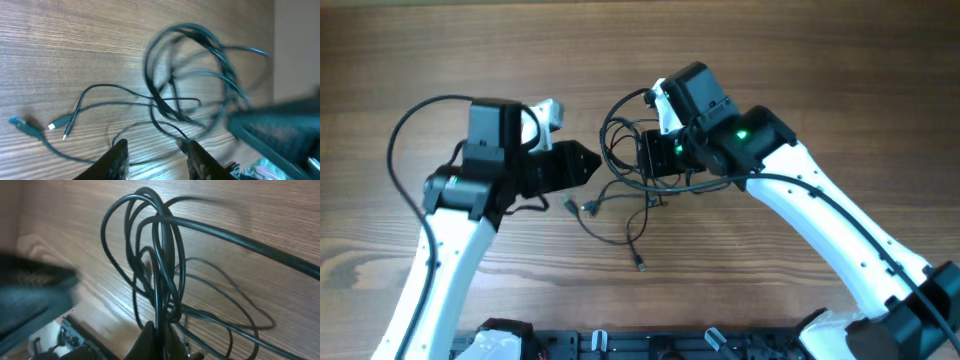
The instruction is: Untangle cables
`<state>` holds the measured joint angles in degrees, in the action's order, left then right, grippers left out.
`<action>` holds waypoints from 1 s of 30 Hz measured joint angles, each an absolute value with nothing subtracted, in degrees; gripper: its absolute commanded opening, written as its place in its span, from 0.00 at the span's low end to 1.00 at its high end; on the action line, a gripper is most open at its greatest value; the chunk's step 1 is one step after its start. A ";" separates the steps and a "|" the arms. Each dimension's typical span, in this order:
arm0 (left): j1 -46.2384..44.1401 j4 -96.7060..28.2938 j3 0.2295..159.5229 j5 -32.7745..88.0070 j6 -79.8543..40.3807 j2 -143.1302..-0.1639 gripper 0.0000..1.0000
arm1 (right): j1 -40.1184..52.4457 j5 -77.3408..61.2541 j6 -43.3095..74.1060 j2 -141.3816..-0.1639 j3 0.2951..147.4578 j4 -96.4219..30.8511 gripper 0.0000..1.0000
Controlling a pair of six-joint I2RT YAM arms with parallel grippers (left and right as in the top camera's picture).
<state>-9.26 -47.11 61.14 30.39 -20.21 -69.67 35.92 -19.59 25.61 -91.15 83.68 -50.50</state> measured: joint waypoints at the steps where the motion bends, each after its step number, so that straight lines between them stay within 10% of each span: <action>1: -9.26 -46.00 61.14 30.26 -20.18 -72.29 0.49 | 35.92 -19.90 25.54 -90.72 83.68 -50.48 0.04; 14: -9.26 -33.67 61.12 30.24 -20.10 -78.96 0.48 | 35.90 -22.11 25.17 -89.93 83.68 -50.48 0.04; 25: -12.08 -32.12 61.12 30.28 -20.34 -84.23 0.04 | 35.92 -23.16 24.29 -89.76 83.68 -50.48 0.04; 30: -12.49 -30.37 61.12 29.36 -20.25 -85.47 0.04 | 35.92 -22.87 24.34 -87.29 83.68 -50.65 0.04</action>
